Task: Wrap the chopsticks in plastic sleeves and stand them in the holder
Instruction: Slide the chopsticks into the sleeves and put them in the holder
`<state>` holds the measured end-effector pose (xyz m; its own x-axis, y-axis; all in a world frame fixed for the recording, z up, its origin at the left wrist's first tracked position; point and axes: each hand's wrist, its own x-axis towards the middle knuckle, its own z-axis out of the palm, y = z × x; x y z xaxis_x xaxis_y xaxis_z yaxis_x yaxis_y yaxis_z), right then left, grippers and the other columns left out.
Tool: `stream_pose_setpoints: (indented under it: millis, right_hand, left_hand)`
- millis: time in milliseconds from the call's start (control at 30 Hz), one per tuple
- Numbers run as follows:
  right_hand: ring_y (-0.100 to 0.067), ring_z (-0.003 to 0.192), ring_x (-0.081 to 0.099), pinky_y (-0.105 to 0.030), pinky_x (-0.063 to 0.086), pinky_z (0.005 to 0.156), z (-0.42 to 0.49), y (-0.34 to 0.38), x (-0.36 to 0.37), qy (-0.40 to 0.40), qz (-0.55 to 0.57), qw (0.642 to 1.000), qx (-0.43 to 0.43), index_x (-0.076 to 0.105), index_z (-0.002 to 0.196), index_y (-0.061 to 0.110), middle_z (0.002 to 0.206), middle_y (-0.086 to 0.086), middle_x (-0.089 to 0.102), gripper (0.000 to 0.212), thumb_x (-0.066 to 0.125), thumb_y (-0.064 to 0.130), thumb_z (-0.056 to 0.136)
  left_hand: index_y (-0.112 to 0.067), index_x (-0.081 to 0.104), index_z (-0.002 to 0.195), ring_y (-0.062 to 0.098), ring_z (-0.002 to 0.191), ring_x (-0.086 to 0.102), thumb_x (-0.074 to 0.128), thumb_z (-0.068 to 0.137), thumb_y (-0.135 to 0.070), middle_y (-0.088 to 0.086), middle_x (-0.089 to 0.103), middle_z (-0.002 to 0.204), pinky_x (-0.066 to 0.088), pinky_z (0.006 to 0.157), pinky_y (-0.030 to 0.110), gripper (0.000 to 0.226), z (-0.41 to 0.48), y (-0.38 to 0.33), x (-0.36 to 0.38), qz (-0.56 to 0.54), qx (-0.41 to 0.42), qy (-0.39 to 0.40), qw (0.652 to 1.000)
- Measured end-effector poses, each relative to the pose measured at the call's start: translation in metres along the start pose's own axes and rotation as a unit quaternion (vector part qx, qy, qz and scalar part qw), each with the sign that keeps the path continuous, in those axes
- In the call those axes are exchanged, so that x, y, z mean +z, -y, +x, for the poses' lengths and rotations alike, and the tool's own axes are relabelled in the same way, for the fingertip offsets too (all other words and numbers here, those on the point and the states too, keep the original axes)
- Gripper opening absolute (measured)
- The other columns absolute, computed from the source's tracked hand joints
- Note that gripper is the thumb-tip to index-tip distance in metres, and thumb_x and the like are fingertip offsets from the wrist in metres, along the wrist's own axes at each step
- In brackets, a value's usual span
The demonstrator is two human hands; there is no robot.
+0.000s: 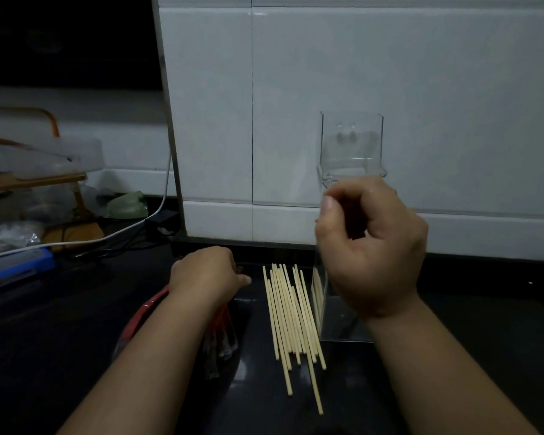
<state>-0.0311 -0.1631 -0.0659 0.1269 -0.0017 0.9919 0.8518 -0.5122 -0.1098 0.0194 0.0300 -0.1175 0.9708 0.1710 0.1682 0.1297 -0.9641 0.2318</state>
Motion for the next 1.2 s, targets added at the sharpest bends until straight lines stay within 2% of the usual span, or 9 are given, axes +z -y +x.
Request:
stream_pose_setpoints:
  millis: [167, 333, 467, 567, 667, 800, 933, 1100, 1200]
  right_hand:
    - [-0.013, 0.056, 0.051, -0.030, 0.043, 0.052, -0.008, 0.004, 0.010, 0.041, -0.025, 0.997, -0.054, 0.069, 0.081, 0.003, 0.068, -0.003, 0.061, 0.013, 0.058, 0.007, 0.087]
    - [-0.022, 0.074, 0.063, -0.031, 0.052, 0.071, -0.014, 0.009, 0.018, 0.083, -0.032, 0.993, -0.075, 0.072, 0.093, 0.001, 0.083, -0.009, 0.070, 0.015, 0.059, 0.004, 0.085]
    - [-0.017, 0.081, 0.061, -0.027, 0.046, 0.076, -0.021, 0.014, 0.028, 0.200, -0.019, 0.979, -0.020, 0.070, 0.095, 0.009, 0.087, -0.003, 0.069, 0.014, 0.061, 0.008, 0.085]
    - [-0.016, 0.090, 0.061, -0.033, 0.050, 0.080, -0.031, 0.018, 0.038, 0.373, -0.032, 0.919, 0.124, 0.067, 0.100, 0.019, 0.096, 0.002, 0.068, 0.014, 0.055, 0.019, 0.092]
    - [-0.019, 0.095, 0.060, -0.040, 0.053, 0.082, -0.040, 0.018, 0.046, 0.477, -0.080, 0.850, 0.207, 0.065, 0.104, 0.023, 0.102, 0.001, 0.065, 0.018, 0.051, 0.017, 0.095]
    - [-0.020, 0.095, 0.061, -0.034, 0.053, 0.081, -0.040, 0.013, 0.047, 0.521, -0.119, 0.802, 0.266, 0.066, 0.109, 0.025, 0.104, -0.001, 0.064, 0.020, 0.055, 0.016, 0.095]
    - [-0.024, 0.094, 0.061, -0.029, 0.048, 0.073, -0.045, 0.010, 0.049, 0.555, -0.160, 0.764, 0.287, 0.066, 0.105, 0.019, 0.102, -0.005, 0.062, 0.015, 0.060, 0.027, 0.094]
    - [-0.027, 0.086, 0.061, -0.027, 0.041, 0.064, -0.051, 0.009, 0.056, 0.574, -0.205, 0.733, 0.302, 0.065, 0.100, 0.013, 0.082, -0.004, 0.049, 0.014, 0.063, 0.022, 0.091]
    - [-0.027, 0.090, 0.063, -0.030, 0.045, 0.066, -0.052, 0.009, 0.058, 0.589, -0.223, 0.711, 0.311, 0.065, 0.106, 0.010, 0.088, -0.007, 0.054, 0.019, 0.064, 0.021, 0.091]
  left_hand:
    - [-0.031, 0.066, 0.104, 0.020, 0.100, 0.060, 0.068, 0.085, -0.053, -0.004, 0.065, 0.103, 0.049, 0.088, 0.039, 0.029, 0.003, -0.001, 0.002, 0.008, 0.002, 0.008, 1.000]
    - [-0.030, 0.065, 0.102, 0.018, 0.089, 0.057, 0.066, 0.085, -0.051, -0.005, 0.061, 0.093, 0.050, 0.081, 0.039, 0.026, 0.004, -0.003, 0.003, 0.015, 0.010, 0.032, 0.999]
    - [-0.028, 0.062, 0.115, 0.022, 0.092, 0.058, 0.057, 0.089, -0.045, -0.001, 0.063, 0.106, 0.044, 0.075, 0.036, 0.031, 0.004, -0.004, 0.006, 0.039, 0.021, 0.052, 0.998]
    - [-0.024, 0.062, 0.112, 0.028, 0.107, 0.060, 0.056, 0.089, -0.035, 0.004, 0.064, 0.118, 0.046, 0.084, 0.036, 0.026, 0.004, -0.004, 0.004, 0.026, 0.020, 0.072, 0.997]
    - [-0.028, 0.059, 0.091, 0.025, 0.096, 0.061, 0.062, 0.083, -0.033, 0.002, 0.066, 0.105, 0.050, 0.084, 0.035, 0.010, 0.006, -0.003, 0.004, 0.021, 0.025, 0.074, 0.997]
    - [-0.030, 0.064, 0.091, 0.021, 0.092, 0.062, 0.067, 0.083, -0.037, -0.002, 0.065, 0.096, 0.053, 0.081, 0.036, 0.012, 0.009, 0.000, 0.011, 0.023, 0.018, 0.055, 0.998]
    - [-0.029, 0.064, 0.093, 0.024, 0.119, 0.057, 0.062, 0.088, -0.032, 0.002, 0.065, 0.112, 0.046, 0.088, 0.039, 0.006, 0.013, 0.004, 0.019, 0.034, 0.022, 0.060, 0.997]
    - [-0.028, 0.067, 0.106, 0.026, 0.114, 0.059, 0.057, 0.095, -0.041, 0.002, 0.064, 0.116, 0.048, 0.089, 0.037, 0.020, 0.012, 0.003, 0.017, 0.024, 0.024, 0.045, 0.998]
    - [-0.027, 0.066, 0.109, 0.025, 0.106, 0.061, 0.059, 0.092, -0.028, 0.002, 0.066, 0.113, 0.051, 0.087, 0.036, 0.019, 0.011, 0.003, 0.015, 0.018, 0.023, 0.015, 0.999]
